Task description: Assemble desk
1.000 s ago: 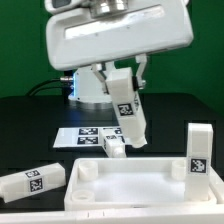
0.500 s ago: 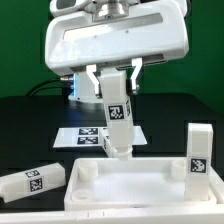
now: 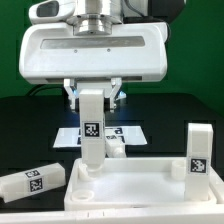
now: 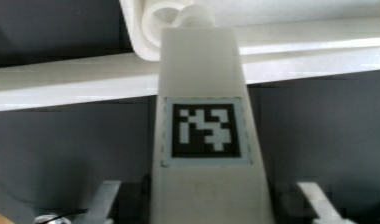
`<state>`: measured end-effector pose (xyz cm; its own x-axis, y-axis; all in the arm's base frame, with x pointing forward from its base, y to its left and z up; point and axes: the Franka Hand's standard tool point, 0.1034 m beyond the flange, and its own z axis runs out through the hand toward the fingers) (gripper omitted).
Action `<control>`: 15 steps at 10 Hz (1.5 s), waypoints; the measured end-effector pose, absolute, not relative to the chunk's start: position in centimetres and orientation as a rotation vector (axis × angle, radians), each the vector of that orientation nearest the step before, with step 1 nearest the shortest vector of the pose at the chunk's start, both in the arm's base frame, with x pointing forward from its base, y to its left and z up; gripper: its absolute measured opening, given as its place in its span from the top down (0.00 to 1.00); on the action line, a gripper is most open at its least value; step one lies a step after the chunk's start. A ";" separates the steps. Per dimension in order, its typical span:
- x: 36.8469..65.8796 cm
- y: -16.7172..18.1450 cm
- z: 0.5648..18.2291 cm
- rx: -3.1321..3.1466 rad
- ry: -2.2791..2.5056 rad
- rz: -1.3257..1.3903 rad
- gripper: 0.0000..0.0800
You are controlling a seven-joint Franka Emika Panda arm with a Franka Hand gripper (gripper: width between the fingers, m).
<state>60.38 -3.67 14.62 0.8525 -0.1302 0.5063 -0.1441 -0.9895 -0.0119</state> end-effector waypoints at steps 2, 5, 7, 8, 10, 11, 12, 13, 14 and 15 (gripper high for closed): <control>60.2 -5.1 13.1 2.983 -0.199 0.789 0.64; 61.1 -5.4 12.3 2.980 -0.205 0.786 0.64; 61.7 -5.0 12.4 2.981 -0.198 0.795 0.64; 61.7 -5.0 12.3 2.980 -0.197 0.796 0.64; 61.6 -4.7 11.4 2.969 -0.187 0.804 0.64; 61.5 -4.8 11.3 2.963 -0.186 0.812 0.64; 61.4 -4.9 10.9 2.959 -0.186 0.809 0.64; 61.4 -5.0 10.9 2.947 -0.186 0.827 0.64; 61.5 -5.2 10.8 2.925 -0.185 0.860 0.64; 61.5 -5.3 10.9 2.918 -0.185 0.871 0.64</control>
Offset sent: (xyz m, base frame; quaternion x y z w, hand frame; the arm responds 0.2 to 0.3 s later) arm 0.0192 0.0023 -0.0126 0.0521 -0.0082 0.0367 0.9979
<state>61.47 -5.30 10.86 0.8300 -0.0900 0.5505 -0.1418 -0.9885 0.0522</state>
